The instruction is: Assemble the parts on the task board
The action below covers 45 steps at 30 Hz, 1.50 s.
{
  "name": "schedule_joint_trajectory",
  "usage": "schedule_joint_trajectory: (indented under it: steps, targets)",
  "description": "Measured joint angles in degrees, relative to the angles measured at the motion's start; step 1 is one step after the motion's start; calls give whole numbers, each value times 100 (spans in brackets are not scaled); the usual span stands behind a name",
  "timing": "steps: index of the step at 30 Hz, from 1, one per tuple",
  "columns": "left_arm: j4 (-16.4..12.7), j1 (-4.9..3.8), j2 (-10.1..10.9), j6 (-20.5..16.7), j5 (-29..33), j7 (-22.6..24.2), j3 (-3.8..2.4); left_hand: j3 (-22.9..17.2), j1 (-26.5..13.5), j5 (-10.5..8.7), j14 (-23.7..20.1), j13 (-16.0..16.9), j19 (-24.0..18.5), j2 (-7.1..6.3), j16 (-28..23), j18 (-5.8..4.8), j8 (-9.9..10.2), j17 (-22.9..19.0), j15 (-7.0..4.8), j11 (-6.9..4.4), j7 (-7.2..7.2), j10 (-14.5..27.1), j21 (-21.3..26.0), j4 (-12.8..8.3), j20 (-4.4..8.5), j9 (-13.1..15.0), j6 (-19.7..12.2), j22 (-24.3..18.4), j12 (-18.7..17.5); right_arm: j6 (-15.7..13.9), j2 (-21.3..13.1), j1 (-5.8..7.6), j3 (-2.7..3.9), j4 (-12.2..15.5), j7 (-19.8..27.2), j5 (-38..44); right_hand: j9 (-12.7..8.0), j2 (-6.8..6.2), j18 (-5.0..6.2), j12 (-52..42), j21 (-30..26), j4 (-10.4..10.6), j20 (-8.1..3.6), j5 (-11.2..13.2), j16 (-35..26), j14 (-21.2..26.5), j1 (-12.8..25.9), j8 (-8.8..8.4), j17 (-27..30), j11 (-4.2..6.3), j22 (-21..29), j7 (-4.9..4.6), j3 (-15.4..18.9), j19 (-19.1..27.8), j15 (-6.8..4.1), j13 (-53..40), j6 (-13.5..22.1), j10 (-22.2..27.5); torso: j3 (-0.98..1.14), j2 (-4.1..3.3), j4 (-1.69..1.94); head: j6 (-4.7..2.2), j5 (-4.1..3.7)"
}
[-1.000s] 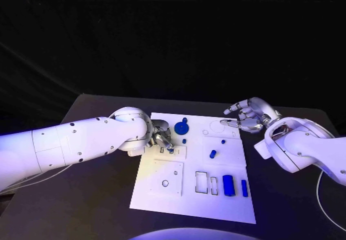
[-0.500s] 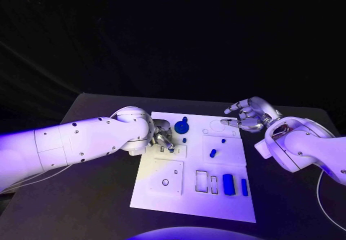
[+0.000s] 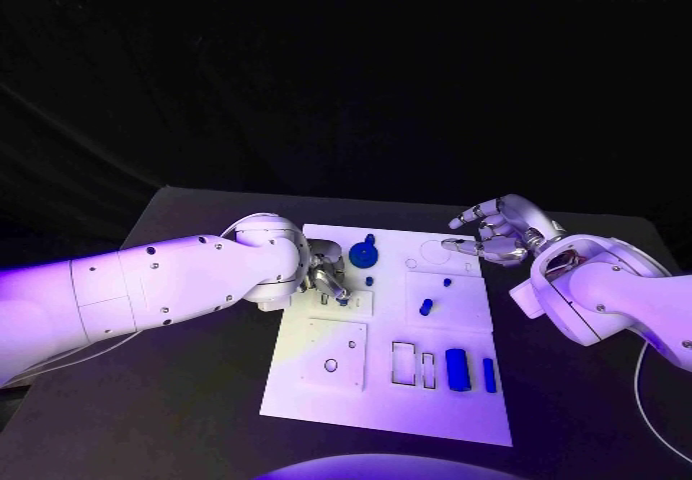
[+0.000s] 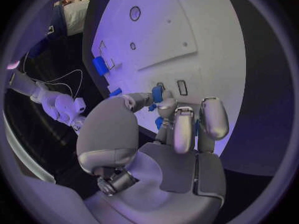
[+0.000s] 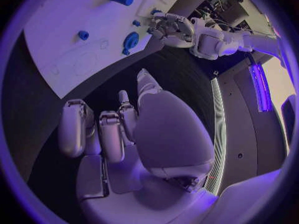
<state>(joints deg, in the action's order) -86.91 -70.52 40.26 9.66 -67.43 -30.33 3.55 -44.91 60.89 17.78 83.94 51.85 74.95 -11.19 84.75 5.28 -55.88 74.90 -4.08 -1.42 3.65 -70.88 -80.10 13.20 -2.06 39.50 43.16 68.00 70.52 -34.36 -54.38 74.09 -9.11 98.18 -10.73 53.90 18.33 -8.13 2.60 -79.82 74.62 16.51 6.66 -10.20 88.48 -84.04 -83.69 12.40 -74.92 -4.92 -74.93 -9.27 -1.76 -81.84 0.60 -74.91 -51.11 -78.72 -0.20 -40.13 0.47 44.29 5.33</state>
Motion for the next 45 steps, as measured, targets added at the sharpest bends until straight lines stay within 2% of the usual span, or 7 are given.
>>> schedule_joint_trajectory:
  steps: [5, 13, 35, 38, 45]
  targets:
    - [-12, 0, 7, 28, -39, 2, -3, -1, -16, 2, 0, 0, 0, -16, 0, 0, -7, 0, 0, 0, -1, 0, 0, -1, 0, 0, 1, 0, 0, 0, -5, -1, 0, 0, 1, 1, 0, 0, 0, 0, 0, 0, 0, 0, 0, 0, 0, 0, 0, 0, -2, 0, 0, 0, 0, 0, 0, 0, -3, -3, -1, -6, 2]
    - [-21, 4, 11, 104, -65, 7, -1, -1, -20, 38, 15, -7, 21, -20, 0, 0, -26, 0, -15, 20, -28, -20, 0, -1, 21, 19, 32, -1, 0, 0, -8, -3, 0, 0, 2, 1, 0, 0, 0, 0, 0, 0, 0, 0, 0, 0, 0, 0, 1, 0, -2, 0, 0, 0, 0, 0, 0, 0, -7, -4, 5, 21, -8]
    - [18, 0, -10, 203, -83, 19, -6, -1, -44, 65, 22, -80, 21, 1, 0, 0, -34, 0, -21, 20, -30, -19, -19, -1, 21, 13, 71, 6, -49, 0, -7, -5, 0, 2, 2, 3, -2, 0, 0, 0, 0, 0, 0, 0, 0, 1, 0, 0, 1, 0, 0, 0, 0, 0, 0, -3, 0, 0, 1, -3, 5, 29, -3]
    - [23, -1, -13, 210, -79, 19, -8, -1, -128, 64, 22, -90, 21, 84, 0, 0, -34, 0, -21, 19, -31, -21, -18, -1, 21, 13, 73, 7, -49, 0, -5, -5, 0, 2, 2, 3, -2, 1, 0, 0, -25, 0, 0, 0, 0, 1, 1, 23, 1, 0, 0, 0, 0, 0, 1, -3, 0, 0, 0, -3, 2, 28, -2]
    - [30, -6, -16, 236, -75, 19, -11, -1, -242, 34, 1, -159, 21, 152, 0, 0, -61, 0, -42, -22, -39, -62, -18, -1, 21, 20, 102, 17, -75, 0, -9, -5, 0, 6, 2, 3, -2, 30, -1, 0, -25, 0, 0, 0, 0, 1, 30, 25, 2, 0, 1, 0, 0, 0, 1, -3, 0, 0, -2, -7, 2, 40, -5]
